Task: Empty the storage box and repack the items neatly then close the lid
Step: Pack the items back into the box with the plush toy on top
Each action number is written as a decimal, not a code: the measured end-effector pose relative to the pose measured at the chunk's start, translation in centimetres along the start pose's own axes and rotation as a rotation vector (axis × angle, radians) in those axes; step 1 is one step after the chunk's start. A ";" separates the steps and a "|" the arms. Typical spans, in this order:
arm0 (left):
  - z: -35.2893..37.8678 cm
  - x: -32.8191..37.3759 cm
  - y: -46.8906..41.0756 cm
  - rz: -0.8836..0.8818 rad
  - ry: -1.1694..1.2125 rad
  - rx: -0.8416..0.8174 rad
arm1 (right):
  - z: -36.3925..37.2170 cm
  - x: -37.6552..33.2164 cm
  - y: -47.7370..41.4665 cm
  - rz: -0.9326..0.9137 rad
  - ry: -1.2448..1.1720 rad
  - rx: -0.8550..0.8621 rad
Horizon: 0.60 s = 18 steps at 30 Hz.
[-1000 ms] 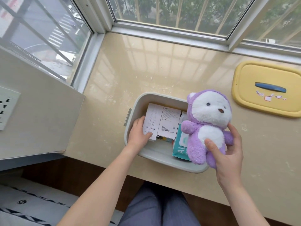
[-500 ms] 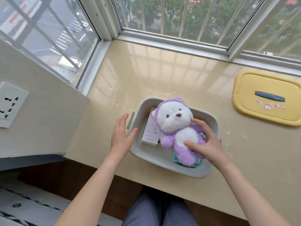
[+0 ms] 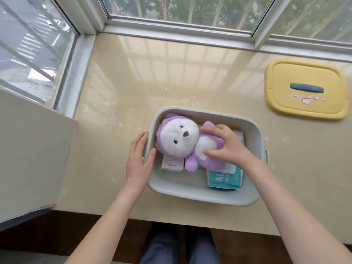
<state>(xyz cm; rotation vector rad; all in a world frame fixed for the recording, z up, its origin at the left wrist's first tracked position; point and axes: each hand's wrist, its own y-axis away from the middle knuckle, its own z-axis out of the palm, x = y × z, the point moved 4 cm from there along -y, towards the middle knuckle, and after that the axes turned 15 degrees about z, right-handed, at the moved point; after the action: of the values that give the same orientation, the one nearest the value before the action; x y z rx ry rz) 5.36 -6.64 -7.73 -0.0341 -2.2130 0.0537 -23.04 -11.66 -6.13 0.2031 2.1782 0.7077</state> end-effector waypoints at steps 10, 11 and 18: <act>-0.2 0.1 -0.1 -0.008 0.059 0.004 | 4.9 -0.5 2.9 -0.164 0.226 0.392; -0.1 0.1 -0.1 0.005 0.062 0.004 | 5.2 -0.8 2.5 -0.150 0.239 0.397; 0.2 -0.3 0.4 -0.054 0.163 -0.015 | 5.3 -2.0 0.7 -0.112 0.405 0.459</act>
<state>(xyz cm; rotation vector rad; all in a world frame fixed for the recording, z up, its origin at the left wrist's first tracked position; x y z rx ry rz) 5.38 -6.28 -8.10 0.0130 -2.0504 0.0046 -17.79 -9.61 -7.09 0.1810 2.6970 0.1825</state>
